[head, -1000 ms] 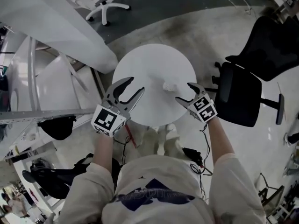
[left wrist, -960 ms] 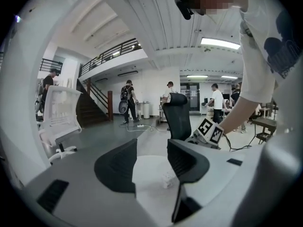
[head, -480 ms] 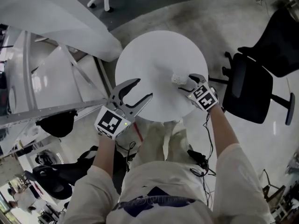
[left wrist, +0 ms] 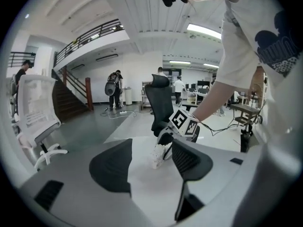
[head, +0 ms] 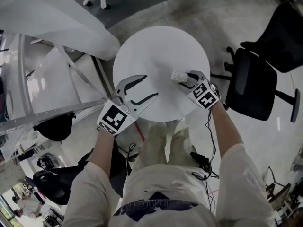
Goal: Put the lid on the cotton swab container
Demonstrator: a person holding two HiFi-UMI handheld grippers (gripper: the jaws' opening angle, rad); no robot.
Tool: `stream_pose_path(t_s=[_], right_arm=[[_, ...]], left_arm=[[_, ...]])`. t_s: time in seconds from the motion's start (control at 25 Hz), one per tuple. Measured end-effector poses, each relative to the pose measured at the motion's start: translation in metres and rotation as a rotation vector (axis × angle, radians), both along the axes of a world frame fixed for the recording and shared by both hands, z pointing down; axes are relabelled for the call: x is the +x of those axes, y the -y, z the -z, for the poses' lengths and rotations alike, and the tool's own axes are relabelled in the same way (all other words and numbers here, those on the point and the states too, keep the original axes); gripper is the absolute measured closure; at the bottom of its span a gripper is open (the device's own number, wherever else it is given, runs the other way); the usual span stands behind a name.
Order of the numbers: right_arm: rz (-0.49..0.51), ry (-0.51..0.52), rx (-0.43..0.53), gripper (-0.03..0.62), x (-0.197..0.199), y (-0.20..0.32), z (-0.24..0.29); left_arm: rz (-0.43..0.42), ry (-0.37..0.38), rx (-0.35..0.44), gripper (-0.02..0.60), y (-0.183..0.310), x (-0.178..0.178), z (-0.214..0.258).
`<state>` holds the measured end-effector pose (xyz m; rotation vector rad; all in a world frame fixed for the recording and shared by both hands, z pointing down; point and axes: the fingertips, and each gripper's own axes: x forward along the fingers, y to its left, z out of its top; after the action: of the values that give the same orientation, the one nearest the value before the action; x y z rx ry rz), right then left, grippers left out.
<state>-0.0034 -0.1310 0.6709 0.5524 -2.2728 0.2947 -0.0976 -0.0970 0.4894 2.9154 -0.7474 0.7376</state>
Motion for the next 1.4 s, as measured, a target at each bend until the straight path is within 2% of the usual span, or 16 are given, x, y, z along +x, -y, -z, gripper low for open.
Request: stream_pose_path(t_s=[0.12,0.28,0.36,0.48,0.64,0.72,1.04,1.4], right_arm=[[0.009,0.001,0.004,0.362,0.000,0.001,0.001],[0.011,0.010,0.006,0.364,0.000,0.000,0.001],[0.009,0.014,0.010,0.362,0.001,0.000,0.001],[0.013,0.020,0.015,0.364,0.001,0.000,0.000],[0.025,0.021,0.019,0.364,0.000,0.000,0.001],[0.026,0.023,0.026,0.365,0.001,0.000,0.001],[0.027,0.037,0.036,0.368,0.001,-0.001,-0.001],[0.029,0.037,0.033,0.370,0.008,-0.002,-0.001]], left_arm=[[-0.112,0.091,0.033,0.334,0.009,0.019,-0.007],[-0.294,0.302,0.090,0.324,0.017,0.045,-0.031],[-0.362,0.360,0.096,0.318,0.021,0.059,-0.044],[-0.417,0.402,0.074,0.306,0.029,0.077,-0.061],[-0.499,0.589,0.083,0.284,0.039,0.088,-0.093],[-0.524,0.643,0.087,0.275,0.042,0.093,-0.106],[-0.555,0.710,0.066,0.264,0.043,0.102,-0.131],[-0.568,0.677,0.054,0.261,0.023,0.105,-0.124]])
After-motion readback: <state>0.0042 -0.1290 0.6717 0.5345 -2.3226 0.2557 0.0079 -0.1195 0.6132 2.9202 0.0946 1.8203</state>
